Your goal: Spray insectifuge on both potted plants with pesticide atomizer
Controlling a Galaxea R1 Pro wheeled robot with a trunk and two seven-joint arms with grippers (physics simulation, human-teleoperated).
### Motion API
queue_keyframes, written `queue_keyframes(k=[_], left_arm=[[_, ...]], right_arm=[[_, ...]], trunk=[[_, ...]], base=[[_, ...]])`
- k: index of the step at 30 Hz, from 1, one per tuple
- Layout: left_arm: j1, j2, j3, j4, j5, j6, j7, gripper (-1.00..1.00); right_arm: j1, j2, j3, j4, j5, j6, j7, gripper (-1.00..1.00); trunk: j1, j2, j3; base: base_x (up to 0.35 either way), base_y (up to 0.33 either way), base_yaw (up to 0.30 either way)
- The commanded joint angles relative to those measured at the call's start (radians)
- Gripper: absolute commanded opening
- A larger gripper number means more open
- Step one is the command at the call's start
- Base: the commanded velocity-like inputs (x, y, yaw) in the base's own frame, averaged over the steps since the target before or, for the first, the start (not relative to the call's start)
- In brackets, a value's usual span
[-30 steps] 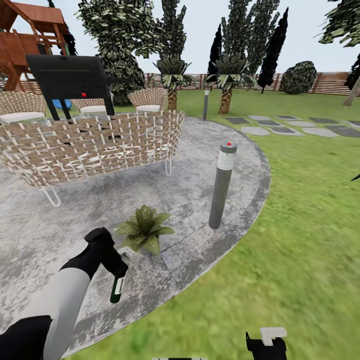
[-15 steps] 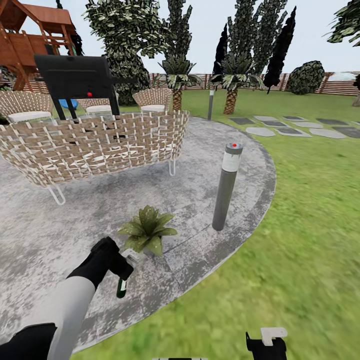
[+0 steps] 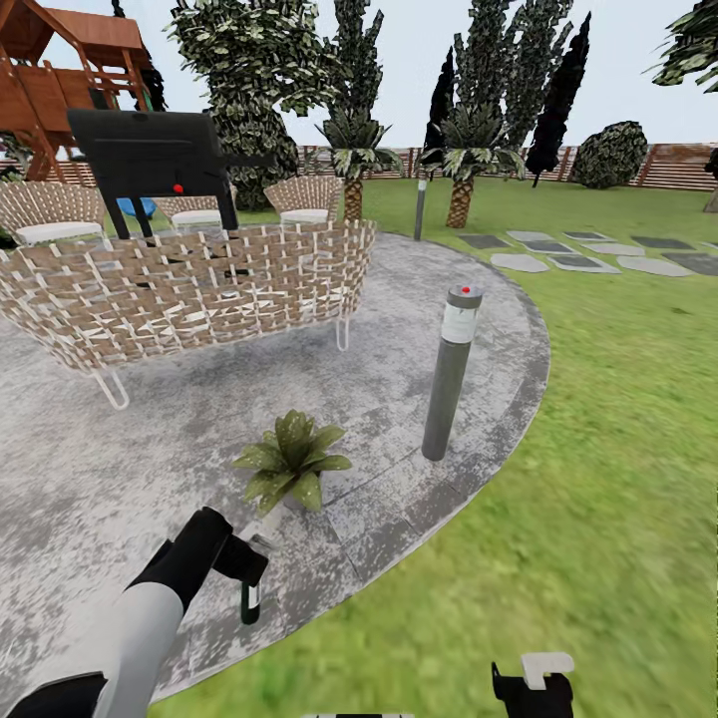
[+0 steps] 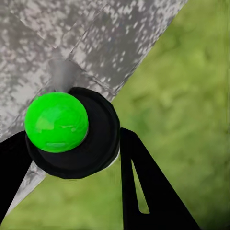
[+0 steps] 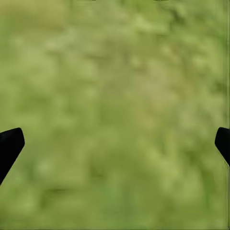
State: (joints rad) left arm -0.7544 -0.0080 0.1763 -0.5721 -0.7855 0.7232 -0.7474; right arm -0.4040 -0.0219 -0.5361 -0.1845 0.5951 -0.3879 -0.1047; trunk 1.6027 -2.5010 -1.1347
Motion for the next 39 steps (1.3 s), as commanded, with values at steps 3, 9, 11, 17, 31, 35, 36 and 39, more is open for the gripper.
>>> queue_keyframes(k=[3,9,11,17,31,35,36,39], left_arm=[[0.000,-0.001,0.005,-0.002,-0.006,0.004,-0.007,-1.00],[0.000,-0.006,0.005,-0.003,-0.005,0.004,-0.006,-1.00],[0.000,-0.006,0.006,-0.003,-0.004,0.004,-0.006,-1.00],[0.000,-0.005,0.006,-0.003,-0.005,0.004,-0.006,-1.00],[0.000,-0.005,0.018,-0.003,-0.003,0.003,-0.006,-1.00],[-0.035,-0.021,0.030,-0.006,-0.006,0.029,-0.003,-1.00],[-0.059,-0.023,0.029,-0.006,-0.008,0.066,-0.003,-1.00],[-0.164,-0.024,0.024,-0.006,-0.014,0.200,-0.003,-1.00]], right_arm=[[-0.001,0.001,-0.006,0.002,0.011,-0.004,-0.004,1.00],[-0.001,0.005,-0.005,0.002,0.011,-0.004,-0.004,1.00],[-0.001,0.006,-0.005,0.003,0.011,-0.003,-0.003,1.00],[-0.001,0.005,-0.005,0.002,0.011,-0.003,-0.003,1.00],[-0.001,0.006,-0.005,0.004,0.011,-0.003,-0.003,1.00],[-0.001,0.006,-0.005,0.004,0.011,-0.003,-0.003,1.00],[-0.001,0.006,-0.005,0.004,0.011,-0.003,-0.003,1.00],[-0.001,0.005,-0.005,0.004,0.011,-0.003,-0.003,1.00]], trunk=[[0.000,0.000,-0.001],[0.000,0.000,-0.001],[0.000,0.000,-0.001],[0.000,0.000,-0.001],[0.000,0.000,-0.001],[0.000,0.000,-0.001],[0.000,0.000,-0.001],[0.000,0.000,-0.001]], base=[[0.095,-0.223,0.062],[0.134,-0.250,0.202],[0.048,-0.231,0.026],[0.003,-0.214,0.002],[0.000,-0.018,0.180],[0.000,0.000,0.217],[0.000,0.000,0.043],[0.000,0.000,0.007]])
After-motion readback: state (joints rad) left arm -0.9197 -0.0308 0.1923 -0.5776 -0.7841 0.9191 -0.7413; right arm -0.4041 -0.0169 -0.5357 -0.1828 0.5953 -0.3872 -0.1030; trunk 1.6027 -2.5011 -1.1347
